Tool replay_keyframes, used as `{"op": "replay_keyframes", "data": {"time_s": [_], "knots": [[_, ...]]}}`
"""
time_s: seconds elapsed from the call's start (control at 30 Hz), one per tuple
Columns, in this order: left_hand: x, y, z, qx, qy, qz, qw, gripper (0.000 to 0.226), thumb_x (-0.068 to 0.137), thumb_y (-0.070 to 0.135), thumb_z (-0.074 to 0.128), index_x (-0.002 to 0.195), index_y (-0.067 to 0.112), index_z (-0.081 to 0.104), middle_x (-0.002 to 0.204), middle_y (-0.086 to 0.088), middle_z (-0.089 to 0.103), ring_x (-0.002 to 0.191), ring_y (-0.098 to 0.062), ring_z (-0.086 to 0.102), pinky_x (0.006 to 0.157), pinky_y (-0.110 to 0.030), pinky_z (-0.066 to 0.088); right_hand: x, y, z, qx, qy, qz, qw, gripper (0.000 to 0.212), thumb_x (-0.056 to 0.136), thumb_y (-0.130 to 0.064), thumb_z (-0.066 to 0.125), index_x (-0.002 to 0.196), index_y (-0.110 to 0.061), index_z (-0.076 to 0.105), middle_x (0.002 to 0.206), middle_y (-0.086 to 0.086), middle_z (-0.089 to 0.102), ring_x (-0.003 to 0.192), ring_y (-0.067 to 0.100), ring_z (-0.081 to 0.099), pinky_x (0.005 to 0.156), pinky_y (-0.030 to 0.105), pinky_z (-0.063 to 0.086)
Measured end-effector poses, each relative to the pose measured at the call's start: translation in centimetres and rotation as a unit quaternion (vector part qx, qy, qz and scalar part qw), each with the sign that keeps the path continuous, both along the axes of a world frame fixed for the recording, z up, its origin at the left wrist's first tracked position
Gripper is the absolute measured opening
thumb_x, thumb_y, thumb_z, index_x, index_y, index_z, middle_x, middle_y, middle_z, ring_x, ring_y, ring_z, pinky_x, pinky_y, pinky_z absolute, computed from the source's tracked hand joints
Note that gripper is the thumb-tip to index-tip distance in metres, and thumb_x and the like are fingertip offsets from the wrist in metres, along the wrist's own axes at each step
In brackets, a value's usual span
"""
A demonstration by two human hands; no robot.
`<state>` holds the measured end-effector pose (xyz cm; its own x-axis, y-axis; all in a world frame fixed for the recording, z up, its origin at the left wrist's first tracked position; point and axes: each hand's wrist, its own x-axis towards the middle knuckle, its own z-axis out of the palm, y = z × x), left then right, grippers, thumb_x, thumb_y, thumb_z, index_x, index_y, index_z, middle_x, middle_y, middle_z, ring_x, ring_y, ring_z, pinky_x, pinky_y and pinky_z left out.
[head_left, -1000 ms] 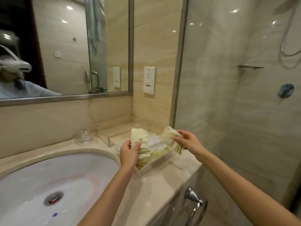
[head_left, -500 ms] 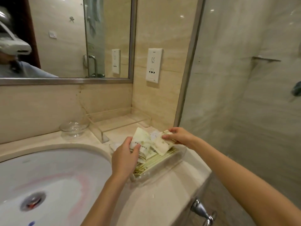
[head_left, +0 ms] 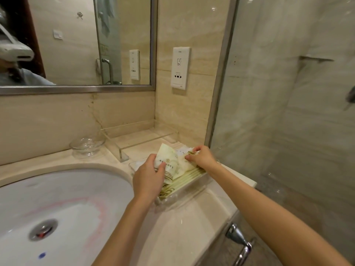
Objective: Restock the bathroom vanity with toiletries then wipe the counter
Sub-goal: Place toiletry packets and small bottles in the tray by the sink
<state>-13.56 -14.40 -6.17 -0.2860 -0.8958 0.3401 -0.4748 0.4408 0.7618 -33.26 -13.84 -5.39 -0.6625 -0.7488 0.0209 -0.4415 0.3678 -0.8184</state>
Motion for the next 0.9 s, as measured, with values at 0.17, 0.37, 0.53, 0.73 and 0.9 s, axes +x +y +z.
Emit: {"op": "replay_keyframes", "data": {"time_s": [0.17, 0.37, 0.53, 0.73, 0.9], "knots": [[0.0, 0.0, 0.0, 0.002, -0.008, 0.0, 1.0, 0.023, 0.096, 0.033, 0.046, 0.114, 0.022, 0.055, 0.086, 0.009, 0.06, 0.079, -0.017, 0.056, 0.067, -0.029, 0.041, -0.3, 0.3, 0.6, 0.067, 0.058, 0.078, 0.993, 0.025, 0.08, -0.023, 0.074, 0.076, -0.02, 0.05, 0.067, -0.005, 0.051, 0.055, 0.008, 0.046, 0.048, 0.019, 0.036], [-0.1, -0.1, 0.0, 0.002, -0.014, -0.004, 1.0, 0.024, 0.096, 0.034, 0.045, 0.114, 0.022, 0.054, 0.092, 0.006, 0.065, 0.08, -0.018, 0.059, 0.067, -0.031, 0.043, 0.5, -0.3, -0.3, 0.095, 0.214, 0.045, 0.971, 0.025, 0.081, -0.033, 0.072, 0.07, -0.028, 0.049, 0.084, -0.008, 0.058, 0.086, 0.015, 0.054, 0.072, 0.03, 0.044], [0.0, 0.1, 0.3, 0.012, -0.005, -0.012, 1.0, 0.027, 0.096, 0.033, 0.046, 0.119, 0.02, 0.053, 0.1, 0.005, 0.065, 0.083, -0.015, 0.056, 0.07, -0.029, 0.042, 0.5, 0.1, -0.5, 0.147, 0.341, 0.025, 0.928, 0.026, 0.084, -0.051, 0.06, 0.088, -0.026, 0.062, 0.12, 0.005, 0.05, 0.116, 0.025, 0.042, 0.097, 0.036, 0.034], [0.3, -0.1, 0.3, 0.04, -0.003, -0.044, 0.998, 0.039, 0.093, 0.029, 0.05, 0.132, 0.03, 0.047, 0.113, 0.007, 0.065, 0.099, -0.017, 0.06, 0.081, -0.032, 0.048, 0.4, 0.7, 1.8, 0.019, 0.214, 0.059, 0.975, 0.038, 0.09, -0.05, 0.053, 0.109, -0.021, 0.067, 0.123, 0.003, 0.057, 0.12, 0.022, 0.046, 0.096, 0.033, 0.037], [0.3, -0.4, 0.6, 0.063, 0.024, -0.076, 0.995, 0.048, 0.09, 0.025, 0.052, 0.136, 0.037, 0.044, 0.112, 0.011, 0.064, 0.097, -0.014, 0.061, 0.085, -0.036, 0.051, 2.6, 1.6, 3.5, -0.064, -0.017, 0.255, 0.965, 0.047, 0.09, -0.036, 0.059, 0.132, -0.016, 0.051, 0.119, -0.005, 0.06, 0.104, 0.009, 0.058, 0.08, 0.015, 0.046]]}}
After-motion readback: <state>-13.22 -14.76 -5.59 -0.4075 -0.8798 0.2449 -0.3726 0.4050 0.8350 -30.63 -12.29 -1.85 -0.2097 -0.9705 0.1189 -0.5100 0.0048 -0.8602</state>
